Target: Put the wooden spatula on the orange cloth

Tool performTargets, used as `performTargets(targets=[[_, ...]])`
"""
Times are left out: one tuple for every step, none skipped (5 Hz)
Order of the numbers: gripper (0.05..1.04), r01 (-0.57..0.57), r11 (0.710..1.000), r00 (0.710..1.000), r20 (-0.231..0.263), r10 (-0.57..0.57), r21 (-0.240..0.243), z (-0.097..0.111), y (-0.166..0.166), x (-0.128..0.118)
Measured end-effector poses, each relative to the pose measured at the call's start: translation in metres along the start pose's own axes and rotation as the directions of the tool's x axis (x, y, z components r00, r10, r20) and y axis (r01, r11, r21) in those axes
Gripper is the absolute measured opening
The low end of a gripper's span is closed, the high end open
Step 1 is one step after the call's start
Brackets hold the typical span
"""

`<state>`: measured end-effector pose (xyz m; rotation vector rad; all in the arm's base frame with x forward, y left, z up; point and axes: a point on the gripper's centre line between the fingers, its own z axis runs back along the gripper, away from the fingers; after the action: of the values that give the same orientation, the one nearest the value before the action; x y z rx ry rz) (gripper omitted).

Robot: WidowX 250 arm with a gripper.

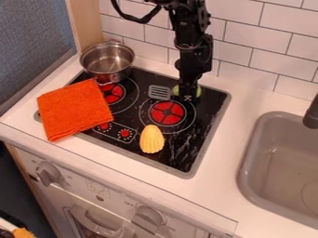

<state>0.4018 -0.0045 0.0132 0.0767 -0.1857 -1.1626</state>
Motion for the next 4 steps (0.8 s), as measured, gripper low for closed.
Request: performTargets(targets=[[0.407,-0.016,1.0,1.0,-0.002,0.016,-0.012,-0.003,-0.006,-0.003],[0.407,-0.025,1.0,1.0,0.0,0.025,-0.01,-0.002,-0.009,-0.004],[0.407,-0.027,1.0,0.999,-0.018,0.027,-0.007,0.003,-0.012,-0.008],[0.407,-0.02,0.999,1.0,-0.015,0.021,0.038,0.023,-0.005,-0.007]])
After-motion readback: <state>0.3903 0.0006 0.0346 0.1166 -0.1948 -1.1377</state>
